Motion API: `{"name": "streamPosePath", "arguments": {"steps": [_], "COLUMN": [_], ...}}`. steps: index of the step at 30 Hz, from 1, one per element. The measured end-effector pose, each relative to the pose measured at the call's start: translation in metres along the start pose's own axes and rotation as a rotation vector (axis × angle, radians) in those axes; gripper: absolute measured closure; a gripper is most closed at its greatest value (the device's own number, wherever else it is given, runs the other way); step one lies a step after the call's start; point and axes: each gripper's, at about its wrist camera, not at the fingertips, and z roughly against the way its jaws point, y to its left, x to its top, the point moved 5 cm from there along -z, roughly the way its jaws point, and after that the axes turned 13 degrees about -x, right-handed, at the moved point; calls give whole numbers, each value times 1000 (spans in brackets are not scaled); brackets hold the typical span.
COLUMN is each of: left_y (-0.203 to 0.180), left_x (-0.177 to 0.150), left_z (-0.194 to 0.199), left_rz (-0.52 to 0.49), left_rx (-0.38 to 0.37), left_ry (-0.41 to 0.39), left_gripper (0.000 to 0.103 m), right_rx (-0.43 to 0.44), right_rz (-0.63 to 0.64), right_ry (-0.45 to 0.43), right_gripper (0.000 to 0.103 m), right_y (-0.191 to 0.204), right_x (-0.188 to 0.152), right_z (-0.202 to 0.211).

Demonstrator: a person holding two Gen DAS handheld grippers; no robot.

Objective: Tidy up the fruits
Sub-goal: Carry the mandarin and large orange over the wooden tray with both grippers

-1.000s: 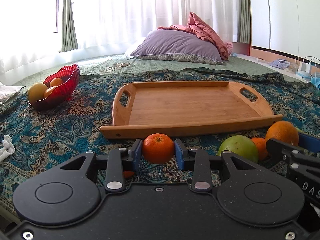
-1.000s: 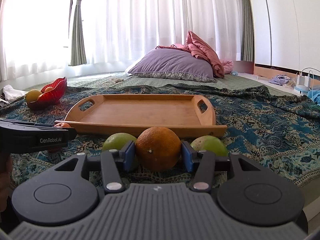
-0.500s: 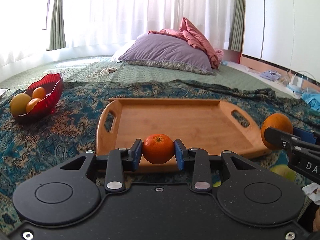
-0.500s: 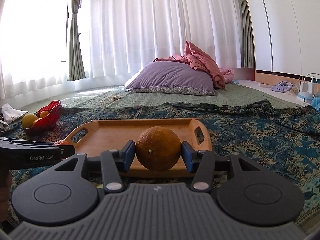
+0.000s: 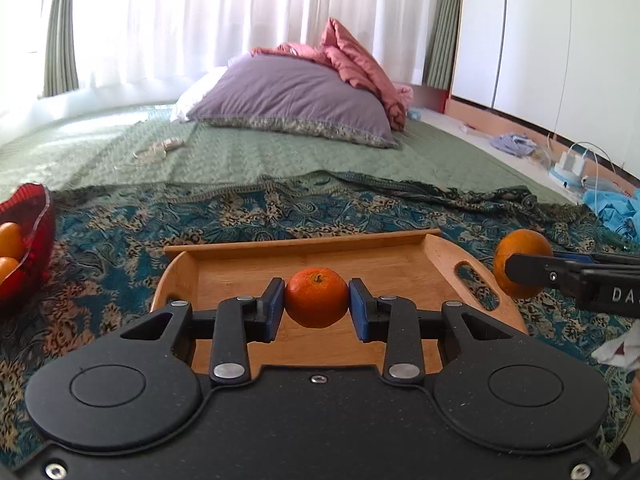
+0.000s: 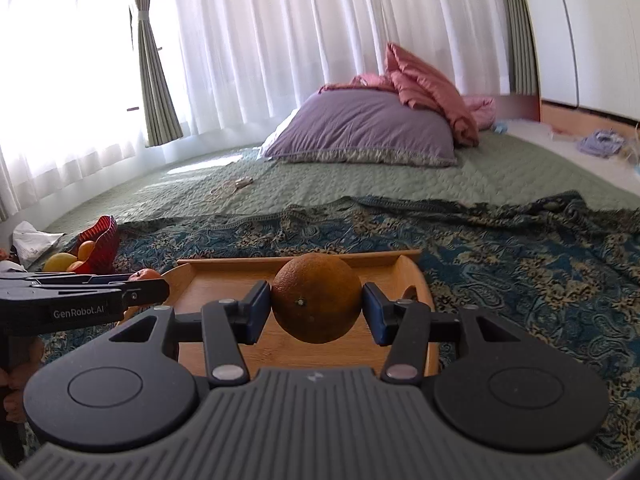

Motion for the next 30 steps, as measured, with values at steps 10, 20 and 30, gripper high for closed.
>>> {"name": "streamPosePath", "arguments": {"steps": [10,20,30], "left_y": [52,58,62], "left_x": [0,-8,-18], "left_z": [-75,-100,-103], "left_rz": [177,178,192], "left_rx": [29,77,90], "left_ry": [132,176,188], "left_gripper": [70,70,70], "right_rx": [17,-40,-69], "right_rz": [18,41,29], "right_ry": [200,271,300], "right_gripper": [49,49,49], "right_y": [-2,7,6], "right_x": [14,4,-3], "right_z": [-91,-126,-139]}}
